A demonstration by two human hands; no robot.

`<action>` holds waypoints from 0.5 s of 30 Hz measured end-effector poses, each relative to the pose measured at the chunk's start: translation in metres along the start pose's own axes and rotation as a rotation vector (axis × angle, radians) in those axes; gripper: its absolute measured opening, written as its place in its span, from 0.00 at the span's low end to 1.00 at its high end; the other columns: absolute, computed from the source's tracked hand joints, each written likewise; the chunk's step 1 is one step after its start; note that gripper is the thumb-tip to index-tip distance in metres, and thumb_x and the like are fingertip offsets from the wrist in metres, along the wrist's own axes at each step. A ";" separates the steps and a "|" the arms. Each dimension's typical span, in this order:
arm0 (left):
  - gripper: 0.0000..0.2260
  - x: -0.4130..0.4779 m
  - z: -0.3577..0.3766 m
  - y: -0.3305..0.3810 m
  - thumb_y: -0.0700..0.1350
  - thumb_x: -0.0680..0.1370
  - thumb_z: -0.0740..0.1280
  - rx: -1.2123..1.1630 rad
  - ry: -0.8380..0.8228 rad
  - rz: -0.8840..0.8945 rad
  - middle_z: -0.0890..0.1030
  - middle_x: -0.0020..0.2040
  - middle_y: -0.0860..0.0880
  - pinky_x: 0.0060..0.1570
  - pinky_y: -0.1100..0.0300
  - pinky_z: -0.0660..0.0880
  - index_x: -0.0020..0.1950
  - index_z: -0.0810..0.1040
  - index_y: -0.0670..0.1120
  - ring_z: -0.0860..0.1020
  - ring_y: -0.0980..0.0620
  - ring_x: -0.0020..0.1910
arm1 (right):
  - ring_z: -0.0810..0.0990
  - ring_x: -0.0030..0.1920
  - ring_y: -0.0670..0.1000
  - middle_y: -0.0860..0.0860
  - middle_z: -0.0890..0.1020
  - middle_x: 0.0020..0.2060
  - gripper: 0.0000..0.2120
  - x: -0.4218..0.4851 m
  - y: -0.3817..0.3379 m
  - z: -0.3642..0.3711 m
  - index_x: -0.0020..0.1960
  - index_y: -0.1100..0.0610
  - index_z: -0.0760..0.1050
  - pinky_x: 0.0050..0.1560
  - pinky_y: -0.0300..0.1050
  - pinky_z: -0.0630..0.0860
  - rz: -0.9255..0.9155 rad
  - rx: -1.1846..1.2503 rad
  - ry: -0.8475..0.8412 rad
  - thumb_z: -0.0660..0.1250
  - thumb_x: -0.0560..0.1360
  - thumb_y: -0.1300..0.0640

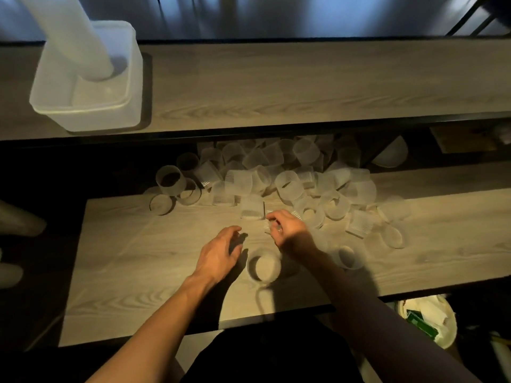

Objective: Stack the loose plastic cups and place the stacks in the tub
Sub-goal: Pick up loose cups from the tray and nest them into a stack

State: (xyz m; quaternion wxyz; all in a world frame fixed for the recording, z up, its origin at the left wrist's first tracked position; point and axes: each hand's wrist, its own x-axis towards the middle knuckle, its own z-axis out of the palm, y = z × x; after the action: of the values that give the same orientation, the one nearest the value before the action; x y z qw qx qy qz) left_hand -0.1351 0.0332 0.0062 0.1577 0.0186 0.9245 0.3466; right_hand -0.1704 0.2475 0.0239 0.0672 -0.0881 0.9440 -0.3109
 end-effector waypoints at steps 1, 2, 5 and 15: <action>0.21 0.007 -0.004 0.002 0.48 0.80 0.69 0.009 0.039 0.005 0.78 0.65 0.53 0.60 0.57 0.75 0.72 0.70 0.52 0.78 0.54 0.59 | 0.78 0.53 0.51 0.51 0.80 0.56 0.13 0.009 -0.006 -0.003 0.63 0.54 0.77 0.56 0.48 0.77 0.020 -0.025 -0.037 0.63 0.79 0.56; 0.20 0.015 -0.008 0.003 0.48 0.80 0.69 0.021 0.075 0.009 0.78 0.64 0.52 0.59 0.57 0.76 0.71 0.71 0.52 0.79 0.55 0.58 | 0.77 0.56 0.50 0.50 0.79 0.57 0.13 0.017 -0.010 -0.005 0.64 0.53 0.76 0.58 0.46 0.75 0.043 -0.065 -0.065 0.64 0.80 0.54; 0.22 0.037 -0.014 0.006 0.50 0.78 0.71 0.068 0.130 -0.006 0.77 0.65 0.51 0.58 0.55 0.77 0.71 0.71 0.50 0.78 0.54 0.59 | 0.74 0.62 0.50 0.48 0.77 0.61 0.15 0.043 -0.018 -0.005 0.66 0.50 0.74 0.63 0.45 0.69 0.059 -0.205 -0.068 0.66 0.80 0.51; 0.22 0.059 -0.010 0.020 0.50 0.78 0.70 0.041 0.183 -0.048 0.75 0.66 0.51 0.60 0.54 0.76 0.71 0.70 0.50 0.77 0.51 0.61 | 0.70 0.70 0.55 0.53 0.73 0.69 0.24 0.079 -0.006 0.021 0.71 0.52 0.67 0.70 0.51 0.62 0.026 -0.474 -0.242 0.67 0.78 0.47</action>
State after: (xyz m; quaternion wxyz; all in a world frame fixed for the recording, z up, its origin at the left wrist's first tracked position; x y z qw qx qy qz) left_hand -0.1960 0.0511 0.0098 0.0803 -0.0323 0.9420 0.3242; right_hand -0.2431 0.2142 0.0053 0.1611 -0.1257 0.9766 -0.0675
